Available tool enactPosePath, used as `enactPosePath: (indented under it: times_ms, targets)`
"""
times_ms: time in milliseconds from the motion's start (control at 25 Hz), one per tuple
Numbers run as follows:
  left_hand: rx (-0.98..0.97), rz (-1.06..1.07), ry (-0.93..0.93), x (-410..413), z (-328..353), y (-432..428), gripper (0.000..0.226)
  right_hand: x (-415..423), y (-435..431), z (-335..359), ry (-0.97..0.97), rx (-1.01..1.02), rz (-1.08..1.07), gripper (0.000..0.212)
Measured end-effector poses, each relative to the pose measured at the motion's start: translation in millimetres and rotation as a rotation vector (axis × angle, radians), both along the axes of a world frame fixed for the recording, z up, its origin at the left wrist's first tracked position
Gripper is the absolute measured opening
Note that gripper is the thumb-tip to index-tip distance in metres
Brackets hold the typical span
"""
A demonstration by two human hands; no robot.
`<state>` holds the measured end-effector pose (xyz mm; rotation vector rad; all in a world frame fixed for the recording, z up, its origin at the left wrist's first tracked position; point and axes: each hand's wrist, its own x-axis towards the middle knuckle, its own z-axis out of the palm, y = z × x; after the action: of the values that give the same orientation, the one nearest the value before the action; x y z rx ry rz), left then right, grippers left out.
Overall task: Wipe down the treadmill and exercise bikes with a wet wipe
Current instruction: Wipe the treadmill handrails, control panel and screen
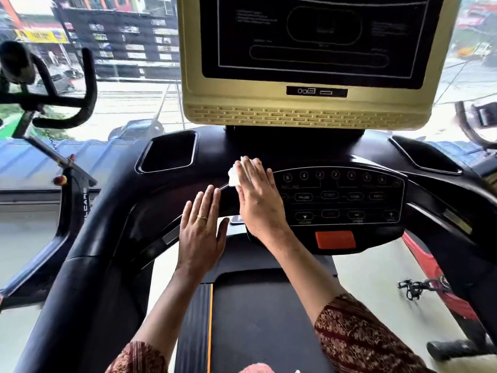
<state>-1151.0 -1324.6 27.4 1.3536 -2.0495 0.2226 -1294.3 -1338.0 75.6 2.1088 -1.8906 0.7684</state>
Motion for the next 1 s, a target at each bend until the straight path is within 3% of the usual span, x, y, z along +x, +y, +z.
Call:
enactPosePath:
  times_ms: [240, 480, 600, 760, 920, 1000]
  targets:
    - [-0.012, 0.003, -0.005, 2, -2, -1, 0.053, -23, 105, -64, 0.152, -0.001, 0.165, 0.062]
    - [0.020, -0.006, 0.017, 1, -1, 0, 0.055, -18, 52, -27, 0.146, -0.005, 0.068, 0.053]
    - [0.037, 0.007, 0.063, -5, 0, 3, 0.056, -10, 42, -27, 0.098, -0.012, 0.025, 0.062]
    - [0.058, 0.010, 0.141, -14, 2, 5, 0.057, -41, 101, -58, 0.159, 0.018, 0.138, 0.082]
    - [0.051, -0.168, 0.127, -41, 1, 21, 0.055, -106, 133, -60, 0.147, -0.013, -0.019, 0.050]
    - [0.076, -0.267, 0.110, -62, -4, 34, 0.055, -94, 133, -60, 0.040, -0.036, -0.069, 0.047]
